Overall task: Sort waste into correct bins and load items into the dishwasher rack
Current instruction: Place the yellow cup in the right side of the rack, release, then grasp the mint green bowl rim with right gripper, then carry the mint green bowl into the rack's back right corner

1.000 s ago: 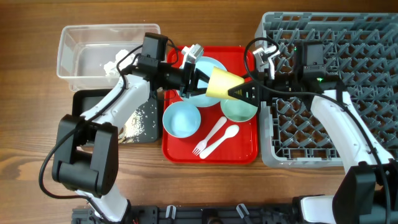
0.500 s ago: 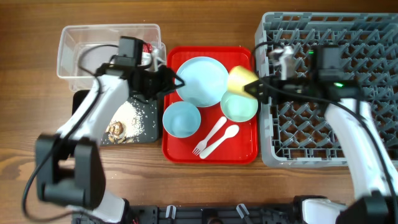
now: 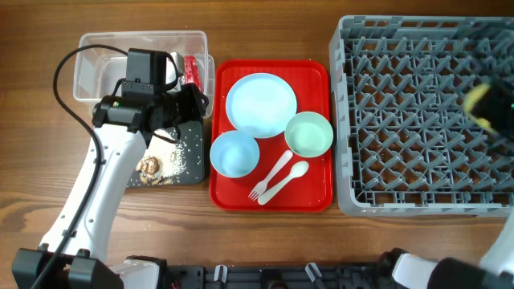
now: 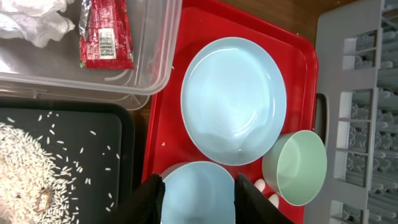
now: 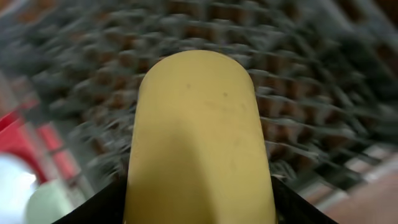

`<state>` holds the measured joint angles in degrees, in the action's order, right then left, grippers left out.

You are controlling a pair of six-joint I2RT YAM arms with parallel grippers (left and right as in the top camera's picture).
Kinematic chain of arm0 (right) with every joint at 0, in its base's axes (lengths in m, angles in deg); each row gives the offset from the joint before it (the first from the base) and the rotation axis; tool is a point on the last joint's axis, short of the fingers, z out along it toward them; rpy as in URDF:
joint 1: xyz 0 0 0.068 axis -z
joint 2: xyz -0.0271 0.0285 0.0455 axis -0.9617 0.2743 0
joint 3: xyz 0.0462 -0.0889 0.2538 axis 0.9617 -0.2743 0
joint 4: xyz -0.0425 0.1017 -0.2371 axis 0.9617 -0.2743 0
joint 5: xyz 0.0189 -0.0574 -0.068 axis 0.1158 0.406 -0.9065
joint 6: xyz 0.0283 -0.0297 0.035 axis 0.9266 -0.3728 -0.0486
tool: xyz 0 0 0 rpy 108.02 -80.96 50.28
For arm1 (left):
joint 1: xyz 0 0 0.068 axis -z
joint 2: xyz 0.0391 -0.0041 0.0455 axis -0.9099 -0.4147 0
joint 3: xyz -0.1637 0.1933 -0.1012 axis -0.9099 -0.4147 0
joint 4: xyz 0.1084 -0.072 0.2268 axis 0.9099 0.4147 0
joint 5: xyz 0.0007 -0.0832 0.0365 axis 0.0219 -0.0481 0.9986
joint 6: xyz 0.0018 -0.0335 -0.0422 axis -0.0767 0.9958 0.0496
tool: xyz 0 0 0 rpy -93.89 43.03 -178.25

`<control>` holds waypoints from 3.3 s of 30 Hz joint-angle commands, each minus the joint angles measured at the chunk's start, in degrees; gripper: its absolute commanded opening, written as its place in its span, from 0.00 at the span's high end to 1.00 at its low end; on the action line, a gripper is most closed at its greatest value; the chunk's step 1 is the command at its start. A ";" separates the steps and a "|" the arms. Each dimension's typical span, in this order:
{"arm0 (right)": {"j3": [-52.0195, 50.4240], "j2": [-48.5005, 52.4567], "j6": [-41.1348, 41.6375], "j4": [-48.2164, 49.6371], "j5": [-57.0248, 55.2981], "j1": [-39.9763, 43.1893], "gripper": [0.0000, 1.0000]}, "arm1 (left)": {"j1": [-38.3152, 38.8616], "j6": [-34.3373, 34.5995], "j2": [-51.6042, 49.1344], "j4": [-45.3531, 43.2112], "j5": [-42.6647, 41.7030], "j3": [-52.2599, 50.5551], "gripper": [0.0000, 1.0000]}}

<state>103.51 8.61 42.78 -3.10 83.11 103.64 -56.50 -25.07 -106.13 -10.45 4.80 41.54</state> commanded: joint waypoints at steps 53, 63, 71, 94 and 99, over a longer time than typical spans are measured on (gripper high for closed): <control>6.08 33.94 -27.71 6.62 8.07 -43.65 0.04 | 0.11 -1.07 0.33 4.81 1.88 0.15 0.46; 4.04 39.12 -25.33 7.15 8.02 -43.80 0.12 | 0.11 -1.07 0.33 4.81 1.90 0.15 0.46; -2.05 39.19 -22.62 10.64 8.02 -43.87 0.15 | 0.11 -1.07 0.33 4.83 1.88 0.15 0.46; 1.53 29.09 -14.69 9.05 0.61 -43.15 0.96 | 0.11 -1.07 0.33 4.81 1.88 0.15 0.46; 1.62 17.18 -11.65 13.44 -7.61 -40.17 0.96 | 0.11 -1.07 0.33 4.81 1.88 0.15 0.46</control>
<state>102.90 34.20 27.98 8.29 82.94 61.13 -56.50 -25.64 -106.13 -5.71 6.14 41.54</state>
